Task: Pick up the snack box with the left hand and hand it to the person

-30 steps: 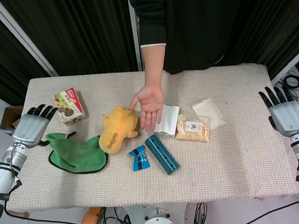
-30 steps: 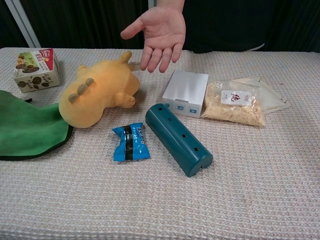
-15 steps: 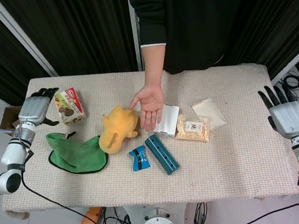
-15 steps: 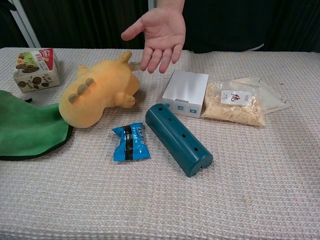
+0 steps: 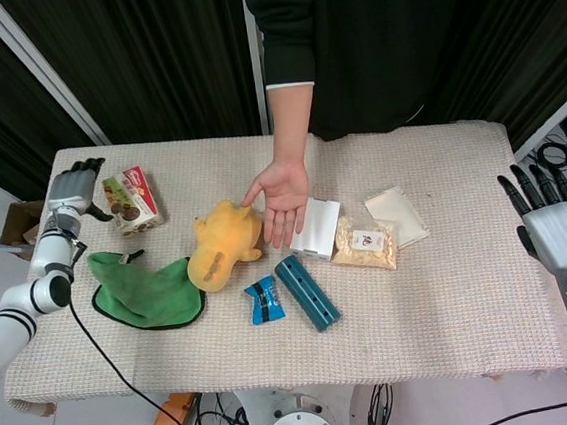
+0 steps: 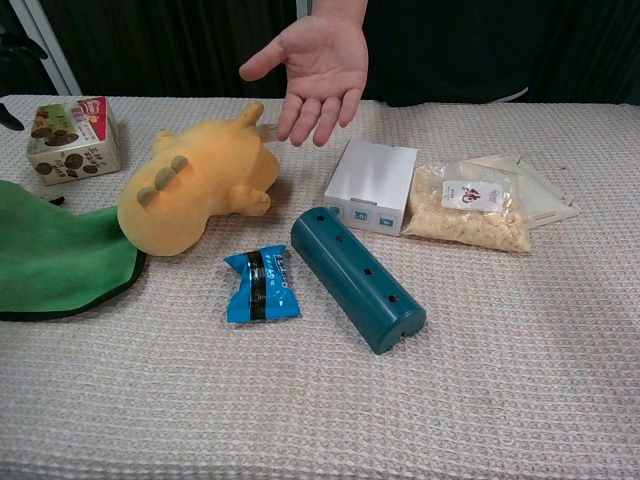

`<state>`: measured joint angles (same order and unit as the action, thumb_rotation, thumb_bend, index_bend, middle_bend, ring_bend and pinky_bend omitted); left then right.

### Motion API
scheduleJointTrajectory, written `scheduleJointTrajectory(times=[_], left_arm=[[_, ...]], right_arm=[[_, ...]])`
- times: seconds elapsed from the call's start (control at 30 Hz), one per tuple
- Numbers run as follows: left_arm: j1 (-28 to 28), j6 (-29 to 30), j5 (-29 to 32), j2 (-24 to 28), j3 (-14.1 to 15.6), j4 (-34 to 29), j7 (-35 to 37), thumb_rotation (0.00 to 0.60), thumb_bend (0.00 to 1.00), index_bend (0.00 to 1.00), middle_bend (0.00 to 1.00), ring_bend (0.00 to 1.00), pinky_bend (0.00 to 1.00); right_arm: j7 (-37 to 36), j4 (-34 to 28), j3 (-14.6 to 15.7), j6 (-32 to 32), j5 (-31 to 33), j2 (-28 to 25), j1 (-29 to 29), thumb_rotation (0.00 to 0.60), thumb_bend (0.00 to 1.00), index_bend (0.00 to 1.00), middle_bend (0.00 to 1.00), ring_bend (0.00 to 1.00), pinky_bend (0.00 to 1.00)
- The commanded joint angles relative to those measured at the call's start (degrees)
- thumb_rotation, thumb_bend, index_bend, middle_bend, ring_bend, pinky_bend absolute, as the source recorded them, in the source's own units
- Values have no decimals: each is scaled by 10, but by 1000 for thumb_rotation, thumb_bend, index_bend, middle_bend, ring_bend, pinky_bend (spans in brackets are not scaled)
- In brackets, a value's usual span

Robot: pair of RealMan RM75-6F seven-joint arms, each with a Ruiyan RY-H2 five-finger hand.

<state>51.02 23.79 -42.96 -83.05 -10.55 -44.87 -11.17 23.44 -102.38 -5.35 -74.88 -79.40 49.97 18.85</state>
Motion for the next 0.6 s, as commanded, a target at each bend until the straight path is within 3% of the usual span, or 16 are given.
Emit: scheduleJointTrajectory(times=[0.03, 0.4, 0.5, 0.6], left_arm=[[7, 4, -15, -16, 21, 25, -17, 600, 0, 0, 18, 15, 159], [1, 80, -210, -37, 111, 99, -70, 600, 0, 0, 2, 14, 152], [-5, 99, -266, -56, 135, 141, -54, 600, 0, 0, 0, 15, 152], [-12, 105, -288, -78, 135, 174, -7, 600, 0, 0, 0, 15, 150]], right_arm=[[4, -1, 1, 1, -2, 1, -1, 600, 366, 0, 0, 0, 0], [10, 4, -2, 9, -1, 14, 0, 600, 366, 0, 0, 0, 0], [11, 3, 0, 8, -3, 15, -2, 600, 366, 0, 0, 0, 0], [10, 0, -1, 3, -5, 12, -6, 600, 365, 0, 0, 0, 0]])
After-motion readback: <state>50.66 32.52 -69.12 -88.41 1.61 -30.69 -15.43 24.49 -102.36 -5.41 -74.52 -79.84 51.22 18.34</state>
